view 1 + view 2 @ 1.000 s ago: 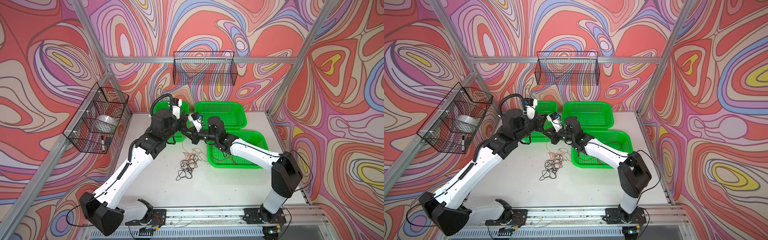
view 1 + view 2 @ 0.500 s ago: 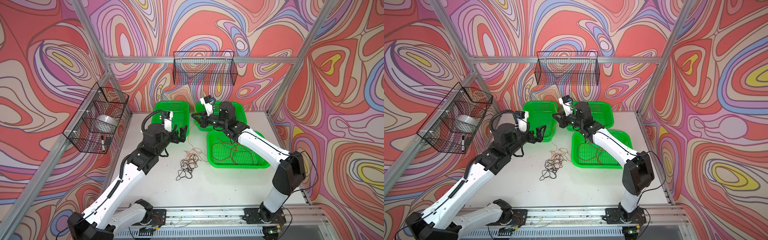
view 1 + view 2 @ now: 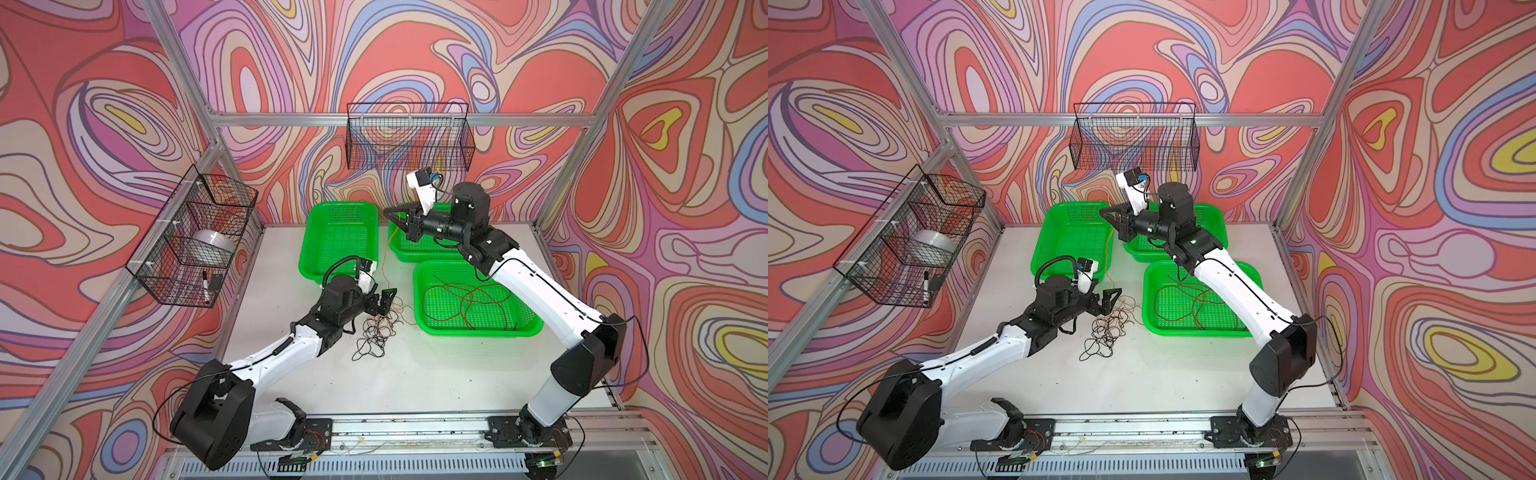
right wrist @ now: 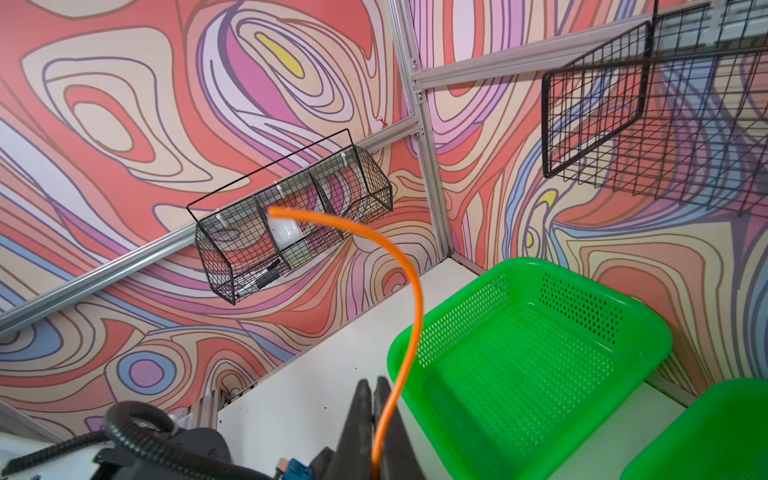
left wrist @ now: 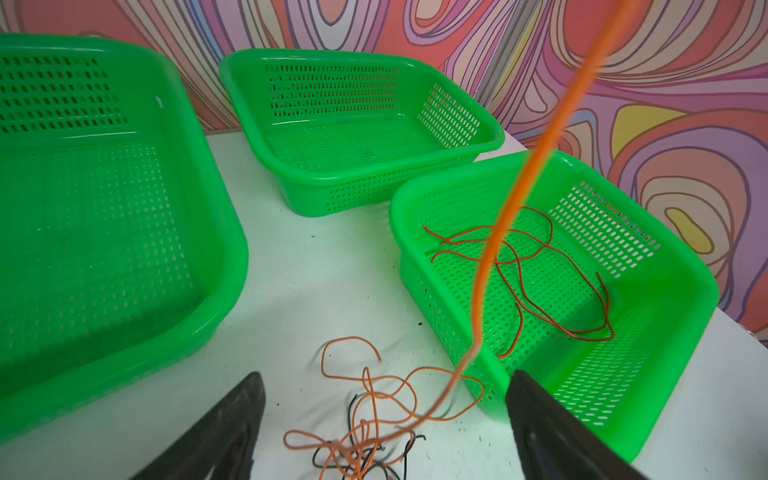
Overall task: Untangle the cables
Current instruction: 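Pull the orange wire up and away from the tangle with the right gripper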
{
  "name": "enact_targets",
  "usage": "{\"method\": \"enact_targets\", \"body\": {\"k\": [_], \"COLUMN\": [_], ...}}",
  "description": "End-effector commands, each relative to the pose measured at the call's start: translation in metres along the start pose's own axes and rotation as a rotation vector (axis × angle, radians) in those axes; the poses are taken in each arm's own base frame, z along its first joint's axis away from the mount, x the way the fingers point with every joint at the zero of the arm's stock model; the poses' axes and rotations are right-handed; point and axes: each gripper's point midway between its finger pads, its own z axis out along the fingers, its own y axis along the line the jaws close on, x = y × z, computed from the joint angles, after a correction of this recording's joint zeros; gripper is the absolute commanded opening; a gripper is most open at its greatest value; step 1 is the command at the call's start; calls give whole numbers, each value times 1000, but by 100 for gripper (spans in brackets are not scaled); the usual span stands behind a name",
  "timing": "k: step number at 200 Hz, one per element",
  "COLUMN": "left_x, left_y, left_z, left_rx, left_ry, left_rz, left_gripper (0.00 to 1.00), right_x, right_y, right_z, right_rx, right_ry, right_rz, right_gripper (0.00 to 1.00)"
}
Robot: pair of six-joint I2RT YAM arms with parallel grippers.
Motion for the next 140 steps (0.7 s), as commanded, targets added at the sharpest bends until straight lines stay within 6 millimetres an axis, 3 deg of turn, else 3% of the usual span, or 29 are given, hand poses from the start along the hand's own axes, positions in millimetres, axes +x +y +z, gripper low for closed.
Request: {"method": "enact_targets", "body": {"k": [1, 11, 27, 44, 54, 75, 105, 127, 140], "left_x": [-36, -36, -35, -40, -47, -64, -90, -116, -132], "left_y": [-4, -3, -5, -11, -15, -20, -32, -42, -48], "left_z": [14, 21, 32, 35, 31, 18, -9, -30, -41], "left_rx": [1, 2, 19, 49, 58, 54, 47, 55, 57], "left_ry": [-117, -121, -114, -112, -131, -163, -177, -202, -218], "left_rz": [22, 24, 25, 32, 40, 65, 105, 121, 123], "left_gripper": [90, 87, 72, 47, 27, 0, 0, 0, 0], "right_x": [-19, -23, -26, -25, -24, -20, -7, 22, 40], "right_y": [18, 21, 23, 20, 15, 2, -23, -43, -49], "right_z": [-15, -19, -23, -26, -28, -35, -45, -45, -43], "right_rx": [-26, -27, -20, 12, 43, 103, 206, 267, 273], "right_ry": [-24, -31, -36, -36, -35, -39, -47, -6, 26], "right_rz": [-31, -37, -45, -52, -55, -50, -57, -78, -82], "right_gripper": [0, 0, 0, 0, 0, 0, 0, 31, 42]}}
